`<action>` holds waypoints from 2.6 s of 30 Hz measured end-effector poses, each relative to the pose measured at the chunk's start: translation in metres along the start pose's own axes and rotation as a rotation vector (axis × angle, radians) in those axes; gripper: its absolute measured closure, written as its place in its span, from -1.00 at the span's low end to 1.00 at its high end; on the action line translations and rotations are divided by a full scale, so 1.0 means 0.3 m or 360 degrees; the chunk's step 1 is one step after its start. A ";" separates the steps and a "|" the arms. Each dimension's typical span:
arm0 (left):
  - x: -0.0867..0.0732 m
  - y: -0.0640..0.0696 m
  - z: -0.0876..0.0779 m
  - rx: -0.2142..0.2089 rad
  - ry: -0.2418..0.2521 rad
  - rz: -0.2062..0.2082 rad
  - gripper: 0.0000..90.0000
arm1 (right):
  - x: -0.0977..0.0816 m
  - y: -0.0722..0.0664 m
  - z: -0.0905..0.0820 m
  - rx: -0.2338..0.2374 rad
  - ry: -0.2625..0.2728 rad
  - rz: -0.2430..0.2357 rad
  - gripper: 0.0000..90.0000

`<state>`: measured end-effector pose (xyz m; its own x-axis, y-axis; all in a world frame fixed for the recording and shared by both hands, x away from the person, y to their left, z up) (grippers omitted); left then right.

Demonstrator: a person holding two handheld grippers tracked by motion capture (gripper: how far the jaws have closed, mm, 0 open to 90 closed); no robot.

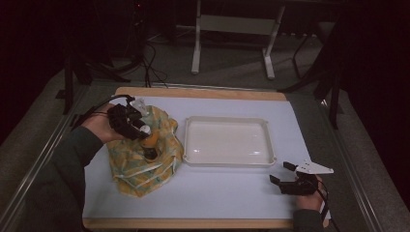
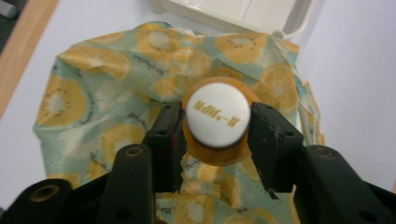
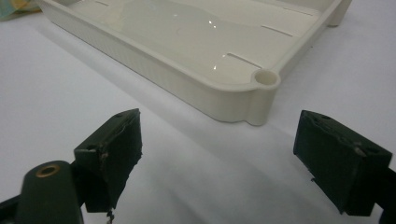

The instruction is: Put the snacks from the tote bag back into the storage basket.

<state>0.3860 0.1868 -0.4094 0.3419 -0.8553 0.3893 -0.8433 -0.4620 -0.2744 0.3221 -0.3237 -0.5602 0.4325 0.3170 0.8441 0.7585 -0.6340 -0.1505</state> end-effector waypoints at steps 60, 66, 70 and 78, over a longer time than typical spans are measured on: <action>0.072 0.006 -0.006 -0.0016 -0.0188 0.0145 0.31 | 0.000 0.000 0.000 0.0013 -0.0002 0.0002 -0.67; 0.077 0.002 -0.029 -0.0011 -0.0165 0.0158 0.31 | 0.000 0.000 0.000 0.0013 -0.0002 0.0000 -0.67; 0.082 -0.002 -0.049 -0.0012 -0.0146 0.0154 0.31 | 0.000 0.000 0.000 0.0014 -0.0003 0.0000 -0.67; 0.094 -0.004 -0.081 0.0003 -0.0138 0.0176 0.31 | 0.000 0.000 0.000 0.0013 0.0000 -0.0001 -0.67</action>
<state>0.3864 0.1691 -0.3768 0.2817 -0.9179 0.2794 -0.8770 -0.3644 -0.3132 0.3222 -0.3236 -0.5602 0.4321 0.3173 0.8442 0.7626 -0.6283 -0.1542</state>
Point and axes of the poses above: each handheld gripper's, and its own axes: z roughly forward along the jaws, x roughly out of its top, y roughly to its right, the point moved 5 cm from there along z, roughly forward along the jaws, and after that the axes turned 10 degrees about x, right-handed, at the moved point
